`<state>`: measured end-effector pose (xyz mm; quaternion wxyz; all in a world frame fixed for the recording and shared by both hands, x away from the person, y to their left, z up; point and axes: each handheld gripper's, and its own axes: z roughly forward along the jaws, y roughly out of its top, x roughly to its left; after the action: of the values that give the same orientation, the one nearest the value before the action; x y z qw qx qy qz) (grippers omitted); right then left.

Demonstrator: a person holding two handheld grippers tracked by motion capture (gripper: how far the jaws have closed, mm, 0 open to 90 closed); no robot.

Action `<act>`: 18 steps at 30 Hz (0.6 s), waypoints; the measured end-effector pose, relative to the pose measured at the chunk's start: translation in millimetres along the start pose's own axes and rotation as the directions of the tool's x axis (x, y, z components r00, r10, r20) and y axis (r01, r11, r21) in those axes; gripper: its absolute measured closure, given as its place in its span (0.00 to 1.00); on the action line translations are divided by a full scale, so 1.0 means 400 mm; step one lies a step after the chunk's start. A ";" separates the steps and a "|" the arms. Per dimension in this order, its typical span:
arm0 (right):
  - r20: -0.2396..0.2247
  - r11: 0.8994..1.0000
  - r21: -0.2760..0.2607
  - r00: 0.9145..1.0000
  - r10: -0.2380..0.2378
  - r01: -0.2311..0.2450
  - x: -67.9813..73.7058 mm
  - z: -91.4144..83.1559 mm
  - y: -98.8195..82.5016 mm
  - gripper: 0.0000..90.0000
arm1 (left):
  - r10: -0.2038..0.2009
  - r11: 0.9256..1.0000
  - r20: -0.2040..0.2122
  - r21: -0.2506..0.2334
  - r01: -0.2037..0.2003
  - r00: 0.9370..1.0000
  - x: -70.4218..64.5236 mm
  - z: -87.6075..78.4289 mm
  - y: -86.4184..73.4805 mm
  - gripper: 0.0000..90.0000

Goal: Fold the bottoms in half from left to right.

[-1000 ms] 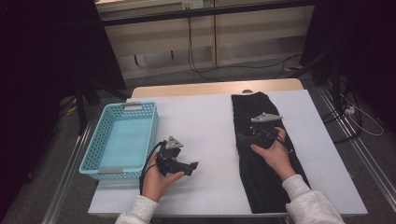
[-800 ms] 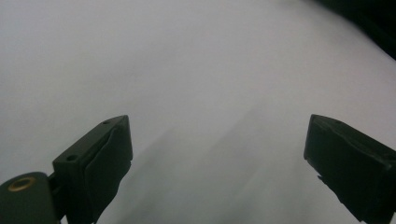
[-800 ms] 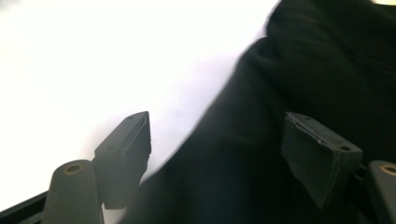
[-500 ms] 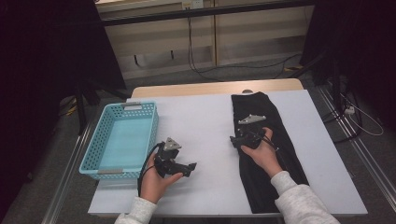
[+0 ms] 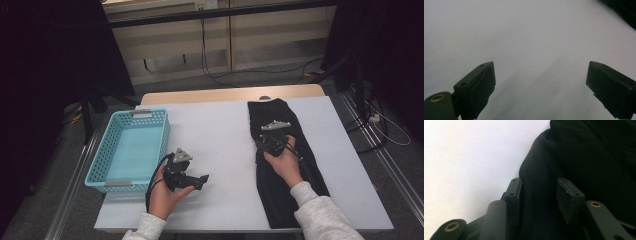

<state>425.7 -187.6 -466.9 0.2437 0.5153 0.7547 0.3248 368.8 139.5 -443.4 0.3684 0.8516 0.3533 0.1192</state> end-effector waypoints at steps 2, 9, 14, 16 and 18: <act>0.000 1.000 -0.003 1.000 0.001 -0.001 -0.004 0.000 0.000 0.68 | 0.000 1.000 0.009 0.008 0.000 1.000 -0.002 0.004 -0.001 0.10; -0.005 1.000 -0.006 1.000 0.028 -0.028 -0.028 -0.005 -0.004 0.87 | 0.004 1.000 0.012 0.011 -0.004 1.000 -0.002 0.004 0.000 0.10; -0.048 0.998 -0.010 0.997 0.065 -0.065 -0.045 -0.007 -0.007 0.92 | -0.006 1.000 0.007 -0.010 0.006 1.000 0.002 -0.004 0.006 0.10; -0.061 0.997 -0.015 0.996 0.069 -0.070 -0.049 -0.007 -0.008 0.93 | 0.001 1.000 0.008 -0.002 -0.001 1.000 0.001 -0.001 0.006 0.10; -0.074 0.998 -0.019 0.995 0.061 -0.062 -0.046 -0.009 -0.009 0.93 | 0.003 1.000 0.006 0.002 -0.003 1.000 -0.001 0.004 0.007 0.10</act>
<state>427.5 -206.8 -466.7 0.2110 0.5235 0.7435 0.3587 370.7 137.2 -442.5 0.3684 0.8529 0.3510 0.1171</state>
